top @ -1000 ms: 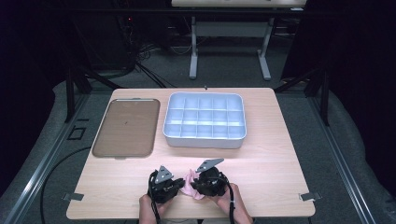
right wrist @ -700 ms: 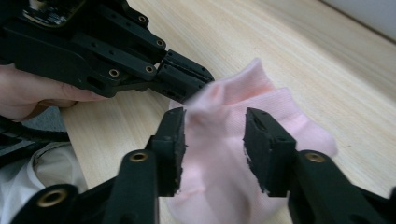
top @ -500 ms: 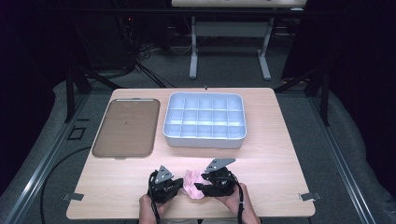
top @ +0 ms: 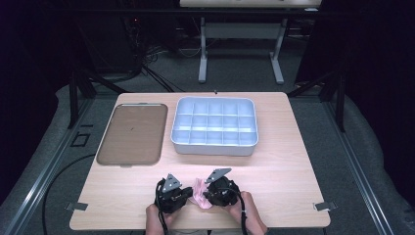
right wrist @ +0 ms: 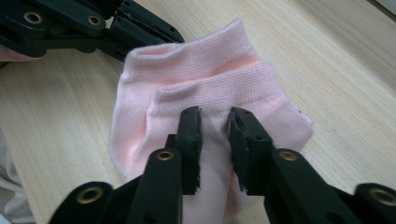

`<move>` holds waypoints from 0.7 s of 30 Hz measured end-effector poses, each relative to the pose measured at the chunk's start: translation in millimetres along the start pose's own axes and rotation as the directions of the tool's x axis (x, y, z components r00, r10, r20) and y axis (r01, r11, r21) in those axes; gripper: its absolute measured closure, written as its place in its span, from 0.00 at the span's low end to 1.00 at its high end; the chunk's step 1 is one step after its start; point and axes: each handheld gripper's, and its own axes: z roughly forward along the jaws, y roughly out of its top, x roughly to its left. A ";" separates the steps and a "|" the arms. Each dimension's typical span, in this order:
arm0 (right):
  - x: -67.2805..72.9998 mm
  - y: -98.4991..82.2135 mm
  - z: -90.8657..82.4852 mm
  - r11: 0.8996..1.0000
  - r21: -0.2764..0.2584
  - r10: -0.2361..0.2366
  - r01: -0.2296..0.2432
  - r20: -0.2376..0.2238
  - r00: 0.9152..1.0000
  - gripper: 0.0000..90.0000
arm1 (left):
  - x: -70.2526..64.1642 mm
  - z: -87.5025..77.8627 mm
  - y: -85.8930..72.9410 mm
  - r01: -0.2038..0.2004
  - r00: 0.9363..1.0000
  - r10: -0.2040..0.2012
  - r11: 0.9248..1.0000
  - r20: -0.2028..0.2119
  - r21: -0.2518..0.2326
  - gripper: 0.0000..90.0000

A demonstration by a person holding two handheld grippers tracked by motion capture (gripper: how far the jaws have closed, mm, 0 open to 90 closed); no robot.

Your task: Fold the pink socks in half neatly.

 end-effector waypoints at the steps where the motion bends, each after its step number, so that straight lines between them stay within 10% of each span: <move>1: 0.3 -0.4 0.4 1.000 -0.006 0.004 -0.004 0.000 1.000 0.85 | 0.2 0.0 0.0 0.001 1.000 -0.001 1.000 0.001 0.000 0.93; 21: -7.1 -3.5 -19.6 0.991 -0.103 0.082 -0.085 -0.031 0.996 0.98 | -0.9 0.1 0.0 0.000 1.000 0.000 1.000 -0.001 -0.001 0.93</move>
